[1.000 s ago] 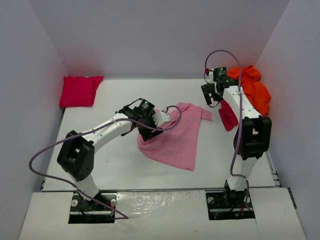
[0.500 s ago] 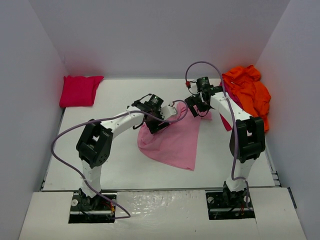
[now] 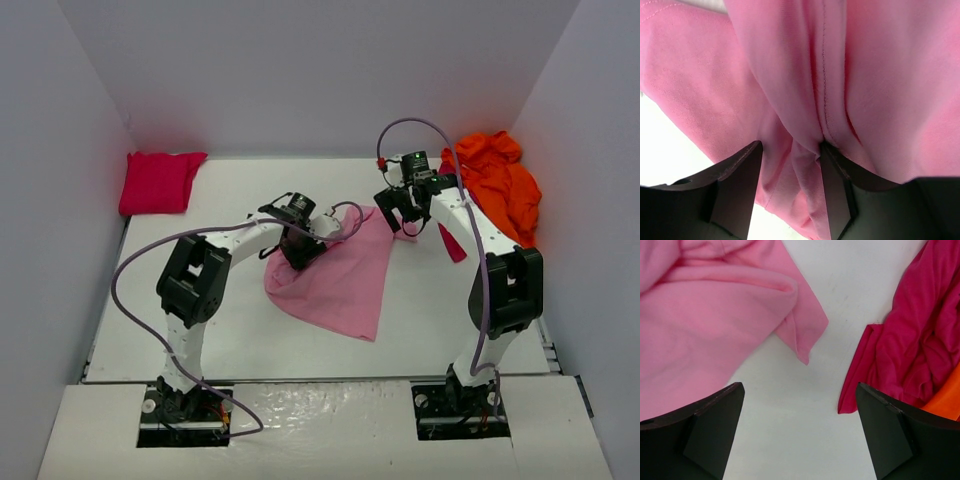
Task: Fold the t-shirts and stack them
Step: Flatten the tshirt out
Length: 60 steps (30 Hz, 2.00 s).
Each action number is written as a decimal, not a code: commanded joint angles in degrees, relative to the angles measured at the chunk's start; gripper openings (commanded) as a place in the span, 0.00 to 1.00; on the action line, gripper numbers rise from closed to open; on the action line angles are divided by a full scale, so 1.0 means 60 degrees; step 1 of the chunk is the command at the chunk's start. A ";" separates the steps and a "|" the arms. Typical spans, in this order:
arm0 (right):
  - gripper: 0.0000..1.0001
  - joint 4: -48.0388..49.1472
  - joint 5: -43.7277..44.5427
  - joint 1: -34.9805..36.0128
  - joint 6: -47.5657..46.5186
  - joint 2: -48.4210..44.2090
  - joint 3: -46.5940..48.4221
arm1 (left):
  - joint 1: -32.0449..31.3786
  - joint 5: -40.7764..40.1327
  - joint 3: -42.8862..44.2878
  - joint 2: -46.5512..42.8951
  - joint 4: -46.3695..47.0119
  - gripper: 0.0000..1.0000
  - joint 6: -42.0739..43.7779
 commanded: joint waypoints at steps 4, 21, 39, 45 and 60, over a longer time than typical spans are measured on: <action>0.91 0.0083 -0.0285 0.0022 -0.0115 0.0166 0.0102 | 0.0396 -0.0268 -0.0934 -0.0927 -0.1308 0.39 0.0094; 0.91 0.0233 -0.0167 0.0371 0.0012 0.0141 -0.0070 | 0.0345 -0.0927 0.0189 -0.2958 0.0136 0.69 -0.0230; 0.91 0.1017 0.0206 0.0043 -0.0117 -0.1169 -0.0928 | -0.0211 0.0434 0.2952 -0.0119 -0.0753 0.70 -0.0202; 0.92 0.1118 0.0256 0.0008 -0.0172 -0.1277 -0.1141 | -0.0219 0.0556 0.3299 0.0307 -0.0837 0.69 -0.0295; 0.92 0.1162 0.0120 -0.0022 -0.0284 -0.1146 -0.1400 | -0.0234 0.0917 0.4105 0.1053 -0.1478 0.69 -0.0223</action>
